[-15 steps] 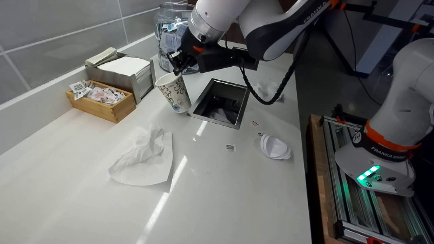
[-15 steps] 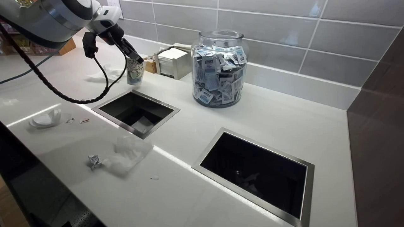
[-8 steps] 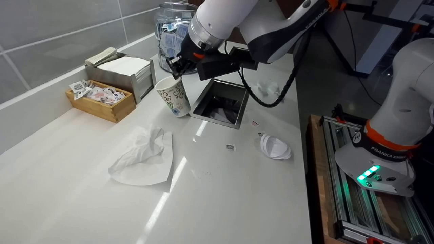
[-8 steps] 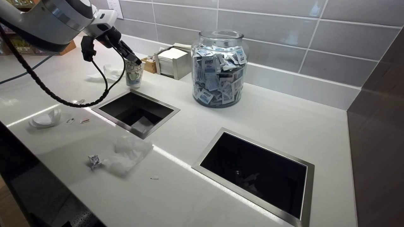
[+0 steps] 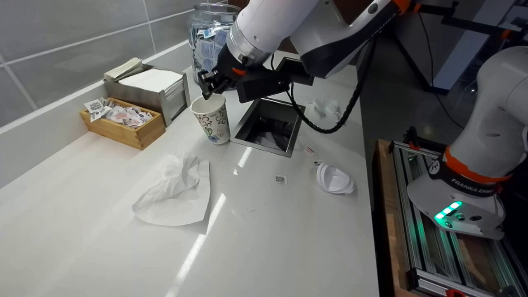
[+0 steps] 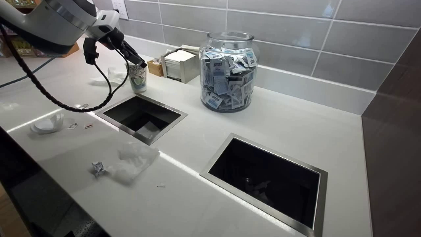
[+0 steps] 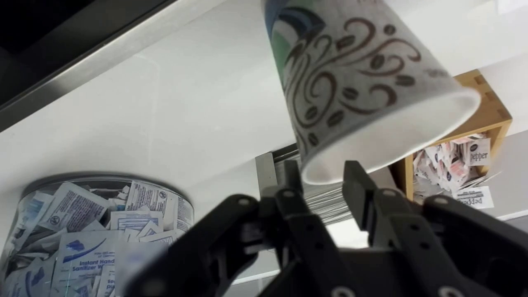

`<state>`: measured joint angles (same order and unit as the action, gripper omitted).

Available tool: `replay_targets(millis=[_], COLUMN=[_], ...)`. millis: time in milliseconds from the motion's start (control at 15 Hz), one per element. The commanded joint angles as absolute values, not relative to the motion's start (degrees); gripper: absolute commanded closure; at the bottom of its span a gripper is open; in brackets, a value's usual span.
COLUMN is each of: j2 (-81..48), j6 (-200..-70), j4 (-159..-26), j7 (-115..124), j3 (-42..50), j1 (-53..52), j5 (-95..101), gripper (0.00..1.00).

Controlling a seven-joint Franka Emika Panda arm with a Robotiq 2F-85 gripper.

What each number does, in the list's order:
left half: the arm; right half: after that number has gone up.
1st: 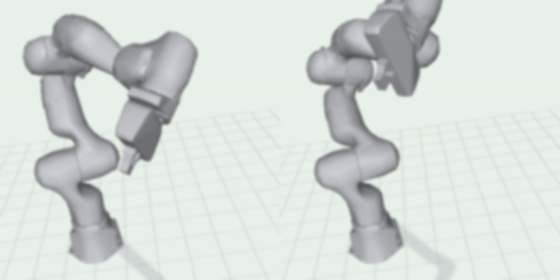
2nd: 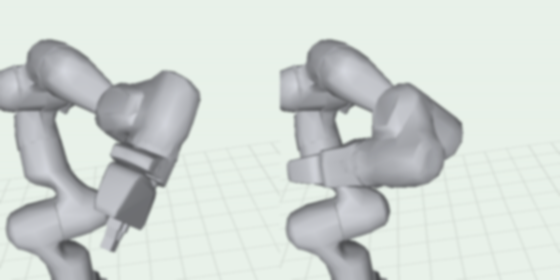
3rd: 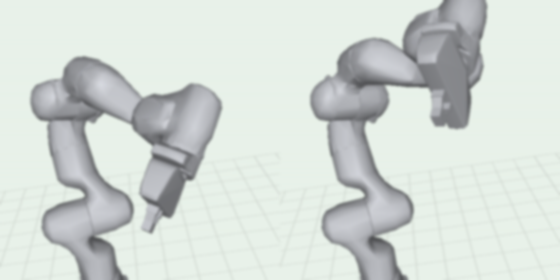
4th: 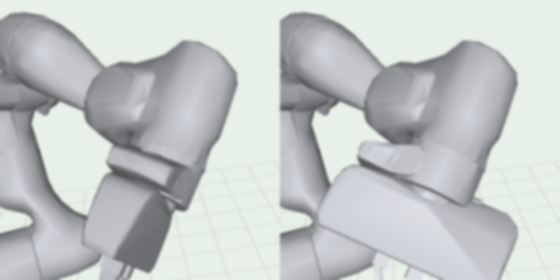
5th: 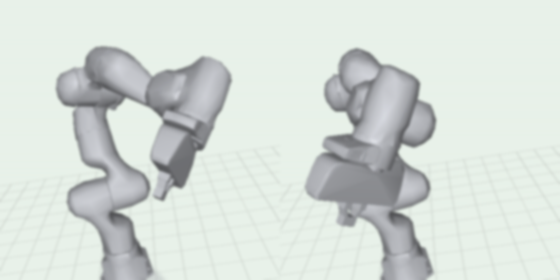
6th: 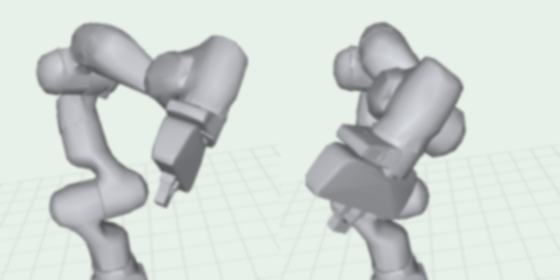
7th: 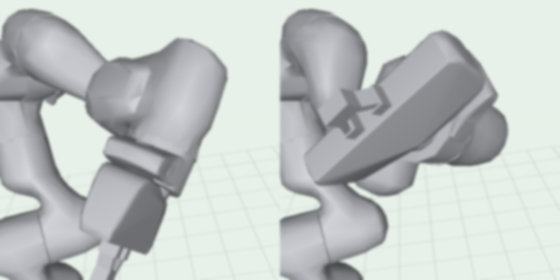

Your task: Turn the paper cup over

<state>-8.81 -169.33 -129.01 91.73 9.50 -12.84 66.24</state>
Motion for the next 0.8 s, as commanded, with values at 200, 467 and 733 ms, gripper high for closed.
replay_targets(millis=[200, 467, 733], j2=[-6.3, -4.3, -1.6], j6=[-169.2, -167.9, -165.1], j4=[-130.6, -131.6, -133.1], j7=[91.1, 87.0, 75.6], j3=[8.8, 7.7, 5.6], j1=[-12.9, -12.6, -12.3], j5=[64.2, 58.2, 44.3], gripper=[0.11, 0.00, 0.00])
